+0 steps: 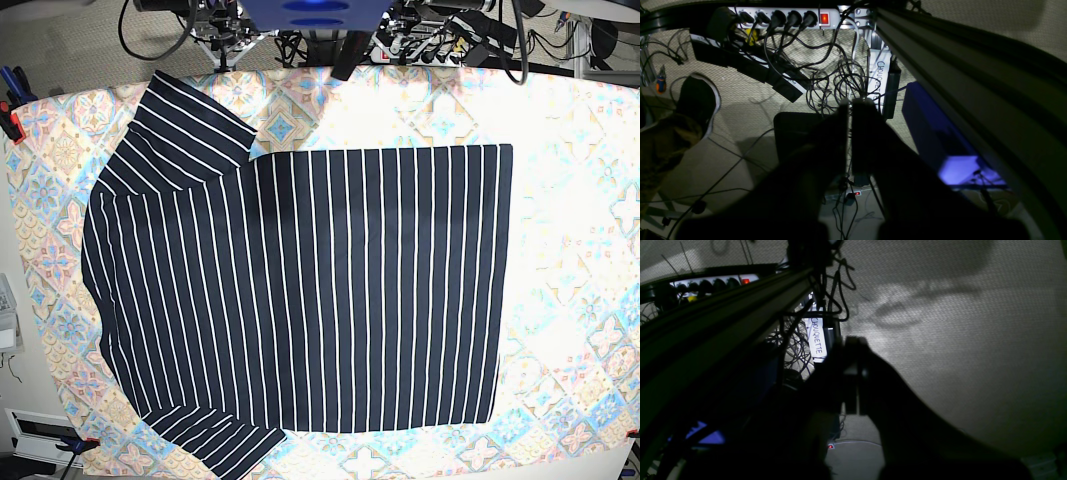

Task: Fold the T-shirt properly

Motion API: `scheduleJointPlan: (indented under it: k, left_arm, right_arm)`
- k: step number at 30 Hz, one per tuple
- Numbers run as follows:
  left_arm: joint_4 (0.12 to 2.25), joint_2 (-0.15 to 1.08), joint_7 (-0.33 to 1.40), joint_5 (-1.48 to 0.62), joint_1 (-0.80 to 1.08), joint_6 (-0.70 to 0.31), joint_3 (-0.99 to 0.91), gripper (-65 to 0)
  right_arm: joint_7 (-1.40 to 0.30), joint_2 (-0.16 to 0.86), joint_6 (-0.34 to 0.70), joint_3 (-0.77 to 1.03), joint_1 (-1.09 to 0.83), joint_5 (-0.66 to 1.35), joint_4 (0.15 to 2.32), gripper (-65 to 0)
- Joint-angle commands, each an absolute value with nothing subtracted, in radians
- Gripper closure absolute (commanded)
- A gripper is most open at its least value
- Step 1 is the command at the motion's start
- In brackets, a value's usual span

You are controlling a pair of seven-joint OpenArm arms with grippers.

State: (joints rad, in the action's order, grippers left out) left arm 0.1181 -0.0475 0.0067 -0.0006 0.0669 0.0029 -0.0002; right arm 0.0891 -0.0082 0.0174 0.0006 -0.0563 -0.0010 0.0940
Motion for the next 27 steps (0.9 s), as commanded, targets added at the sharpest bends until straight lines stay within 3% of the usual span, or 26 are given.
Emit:
scheduleJointPlan:
  k: [1,27]
  left_arm:
    - [0.122,-0.05,-0.002,-0.005,0.073,-0.001,-0.001,-0.1]
    - [0.122,-0.048,-0.002,-0.005,0.087,-0.001,-0.001,-0.1]
  right_arm:
    - [0.099,-0.008,0.016,-0.001,-0.061,-0.005,0.099,0.0]
    - [0.097,-0.007,0.016,-0.001,-0.061,-0.005,0.099,0.0]
